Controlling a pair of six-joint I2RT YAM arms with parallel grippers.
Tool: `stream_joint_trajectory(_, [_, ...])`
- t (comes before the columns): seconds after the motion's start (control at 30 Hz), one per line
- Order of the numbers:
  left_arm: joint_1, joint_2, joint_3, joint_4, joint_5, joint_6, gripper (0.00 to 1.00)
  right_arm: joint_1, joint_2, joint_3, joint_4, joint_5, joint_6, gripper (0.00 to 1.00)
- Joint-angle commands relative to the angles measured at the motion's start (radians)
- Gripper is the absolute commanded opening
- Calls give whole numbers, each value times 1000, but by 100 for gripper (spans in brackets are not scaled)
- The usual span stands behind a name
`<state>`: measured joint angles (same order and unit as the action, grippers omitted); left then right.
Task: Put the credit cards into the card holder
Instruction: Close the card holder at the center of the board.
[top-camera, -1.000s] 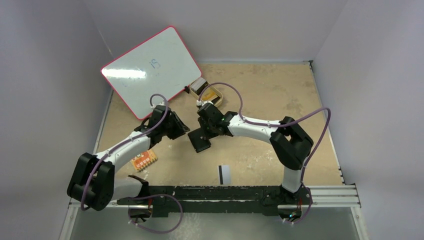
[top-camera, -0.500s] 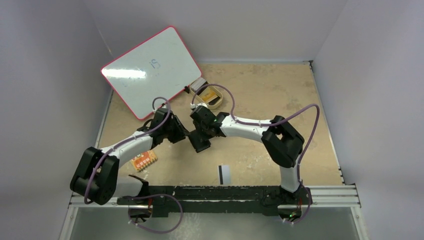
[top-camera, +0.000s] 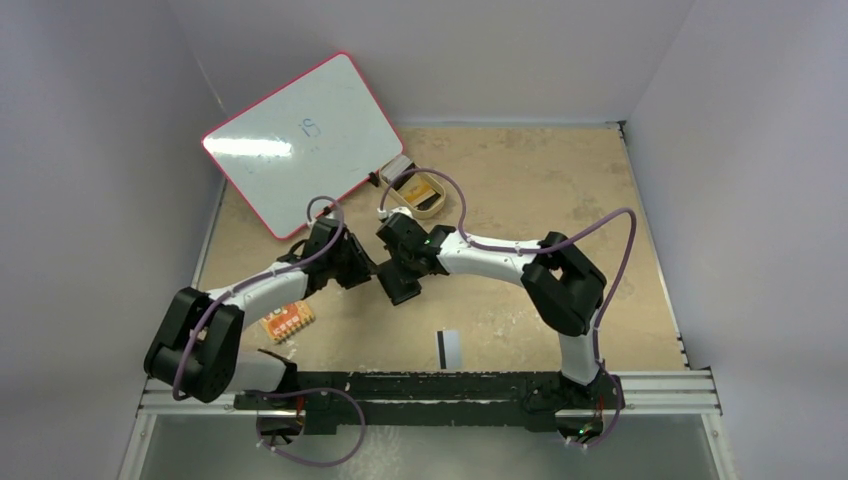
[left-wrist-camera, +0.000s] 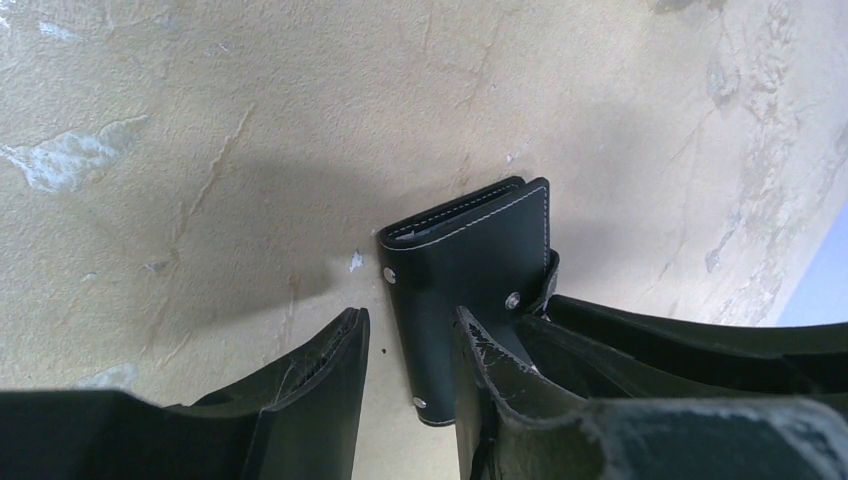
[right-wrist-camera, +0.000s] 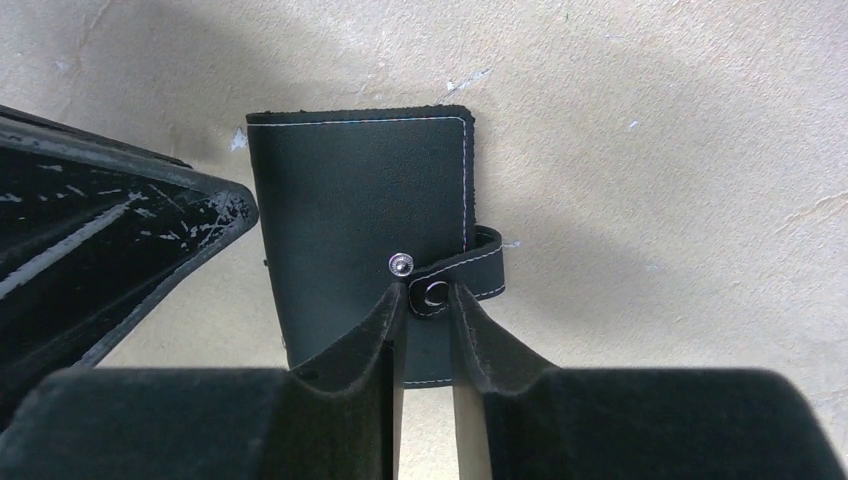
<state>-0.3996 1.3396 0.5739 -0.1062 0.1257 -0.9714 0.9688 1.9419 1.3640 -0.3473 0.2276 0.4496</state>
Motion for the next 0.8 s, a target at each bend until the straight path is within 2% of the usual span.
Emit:
stream_joint_trajectory(0.0, [5,30,-2,45,-11,41,35,5,-14,46,-11,39,-5,20])
stream_joint_trajectory(0.13, [5,66,-8,69,7,43,35,6,-15,54,-11,48,-3,5])
stream_joint_trajectory(0.2, [5,69,-17,86,11,39,35,5,-14,56,-14,47,-1,1])
stream_joint_trajectory(0.4, [5,95,-15,106,32,46,35,5,-11,46,30,-20,9,5])
stream_joint_trajectory(0.6, [4,123,-19,123,42,49,30,5,1,28,79,-111,11,9])
stream_joint_trajectory(0.77, [5,132,-17,130,45,52,30,6,7,20,88,-132,12,20])
